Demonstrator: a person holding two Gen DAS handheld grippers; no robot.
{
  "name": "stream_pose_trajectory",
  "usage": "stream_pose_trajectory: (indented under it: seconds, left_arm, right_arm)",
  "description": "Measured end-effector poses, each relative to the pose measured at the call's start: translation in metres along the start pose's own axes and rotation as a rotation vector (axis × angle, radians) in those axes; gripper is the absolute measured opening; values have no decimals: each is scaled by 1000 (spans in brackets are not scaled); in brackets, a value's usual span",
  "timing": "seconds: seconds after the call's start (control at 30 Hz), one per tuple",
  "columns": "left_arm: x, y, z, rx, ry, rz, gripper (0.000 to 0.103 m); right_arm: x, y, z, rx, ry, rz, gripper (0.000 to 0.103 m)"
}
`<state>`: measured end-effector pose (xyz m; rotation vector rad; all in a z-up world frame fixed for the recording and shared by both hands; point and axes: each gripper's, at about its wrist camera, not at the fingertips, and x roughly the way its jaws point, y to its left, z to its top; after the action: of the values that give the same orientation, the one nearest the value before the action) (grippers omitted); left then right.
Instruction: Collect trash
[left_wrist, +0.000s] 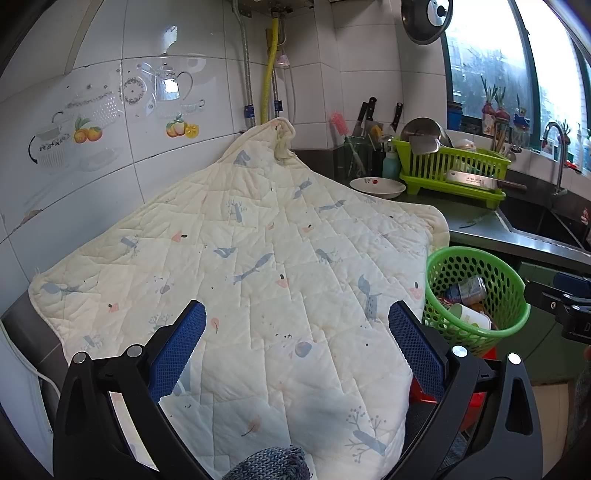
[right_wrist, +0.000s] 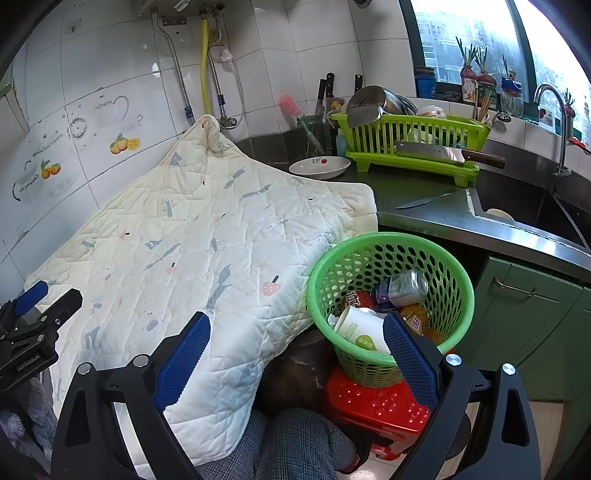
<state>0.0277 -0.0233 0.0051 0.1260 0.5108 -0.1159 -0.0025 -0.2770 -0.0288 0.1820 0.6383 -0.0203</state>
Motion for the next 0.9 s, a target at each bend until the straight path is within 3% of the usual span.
stream_pose_trajectory:
  seconds: [0.9]
  left_arm:
    - [-5,-4,3,-2,-18,-2,98]
  right_arm:
    - [-7,-1,1,-4,-27,-20,91]
